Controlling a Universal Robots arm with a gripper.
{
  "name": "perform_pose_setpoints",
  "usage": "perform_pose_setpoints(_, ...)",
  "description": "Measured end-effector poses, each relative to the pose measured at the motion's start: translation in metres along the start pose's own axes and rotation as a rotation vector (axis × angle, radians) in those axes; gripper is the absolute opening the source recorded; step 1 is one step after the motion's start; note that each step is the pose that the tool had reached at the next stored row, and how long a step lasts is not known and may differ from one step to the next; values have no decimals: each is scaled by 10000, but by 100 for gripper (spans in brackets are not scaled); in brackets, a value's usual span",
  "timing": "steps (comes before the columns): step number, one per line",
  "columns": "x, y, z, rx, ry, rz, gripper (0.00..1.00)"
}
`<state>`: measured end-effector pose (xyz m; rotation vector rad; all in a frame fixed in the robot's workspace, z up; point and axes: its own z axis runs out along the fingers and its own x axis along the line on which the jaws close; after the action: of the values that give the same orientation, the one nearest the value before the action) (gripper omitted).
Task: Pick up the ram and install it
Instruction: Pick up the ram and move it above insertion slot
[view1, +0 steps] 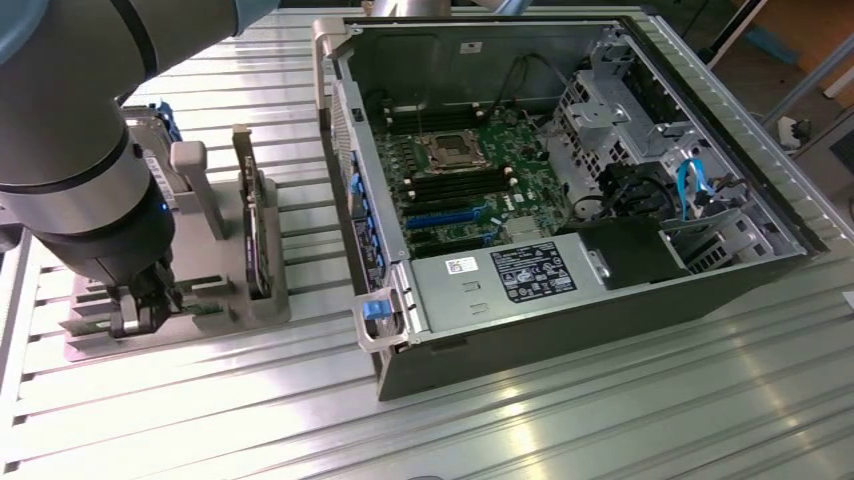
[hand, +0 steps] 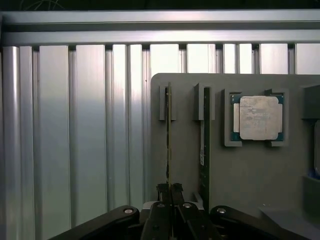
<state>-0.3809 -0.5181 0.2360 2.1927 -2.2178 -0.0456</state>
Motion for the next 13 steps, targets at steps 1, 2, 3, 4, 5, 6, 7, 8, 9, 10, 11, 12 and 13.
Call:
perform_pose_setpoints(1,0,0,-13,0,0,0,12)
perform_pose_setpoints(2,0,1,-27,-1,0,0,12)
perform_pose_setpoints(3,0,1,-41,-1,1,0,12)
perform_pose_setpoints(4,0,2,-56,-1,1,0,12)
perform_pose_setpoints(5,0,2,-72,0,1,0,12)
perform_pose_setpoints(6,0,3,-89,-1,1,0,12)
perform_pose_setpoints(7,-1,3,-105,0,1,0,12)
perform_pose_setpoints(8,0,4,-121,0,1,0,12)
perform_pose_setpoints(9,-1,4,-138,0,2,0,12)
perform_pose_setpoints(10,-1,5,-153,-1,3,0,12)
perform_pose_setpoints(11,-1,5,-168,0,5,0,12)
perform_pose_setpoints(12,-1,5,-183,0,6,0,12)
perform_pose_setpoints(13,-1,5,-200,-1,9,0,12)
